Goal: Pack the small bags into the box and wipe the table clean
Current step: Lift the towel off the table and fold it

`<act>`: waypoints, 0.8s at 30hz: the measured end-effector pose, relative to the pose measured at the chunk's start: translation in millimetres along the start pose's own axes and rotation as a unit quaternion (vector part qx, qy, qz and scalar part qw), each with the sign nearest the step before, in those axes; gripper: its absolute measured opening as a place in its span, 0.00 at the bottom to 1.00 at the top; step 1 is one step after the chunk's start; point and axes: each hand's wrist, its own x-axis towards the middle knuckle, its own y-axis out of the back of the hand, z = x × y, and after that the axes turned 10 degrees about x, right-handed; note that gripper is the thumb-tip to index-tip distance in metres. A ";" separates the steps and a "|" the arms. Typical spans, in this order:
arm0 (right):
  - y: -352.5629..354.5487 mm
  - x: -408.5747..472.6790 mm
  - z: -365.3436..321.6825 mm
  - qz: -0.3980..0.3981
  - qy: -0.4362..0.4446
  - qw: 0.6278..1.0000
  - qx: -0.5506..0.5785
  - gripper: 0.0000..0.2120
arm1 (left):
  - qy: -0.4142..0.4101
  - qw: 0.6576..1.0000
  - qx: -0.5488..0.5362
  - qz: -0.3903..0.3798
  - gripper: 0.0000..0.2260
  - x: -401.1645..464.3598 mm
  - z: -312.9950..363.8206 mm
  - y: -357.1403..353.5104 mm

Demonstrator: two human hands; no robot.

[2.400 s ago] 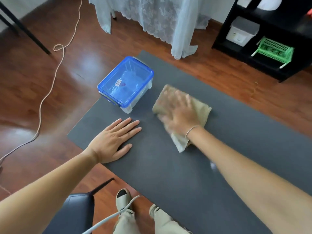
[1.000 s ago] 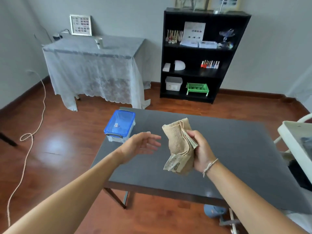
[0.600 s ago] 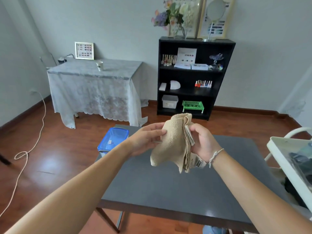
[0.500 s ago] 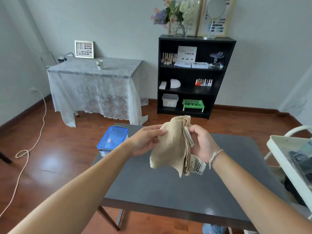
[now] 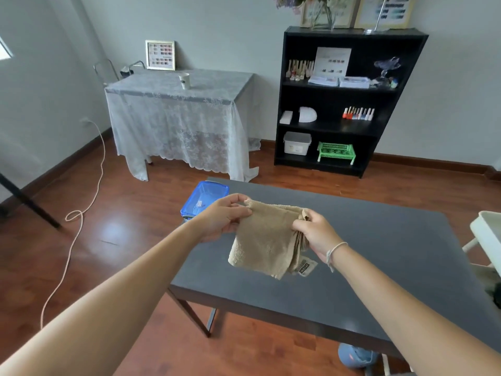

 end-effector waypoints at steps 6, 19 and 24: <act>-54.0 11.7 -16.7 -0.007 0.048 0.997 -0.052 0.07 | -0.013 0.995 0.069 0.074 0.07 -12.4 -15.3 50.5; -169.9 -0.2 107.5 -0.122 -0.009 0.985 -0.118 0.16 | 0.093 0.981 0.107 0.129 0.14 -69.4 -157.3 120.1; -175.7 13.7 110.9 -0.040 -0.011 0.996 -0.081 0.16 | 0.073 0.974 0.126 0.172 0.08 -52.4 -172.4 123.3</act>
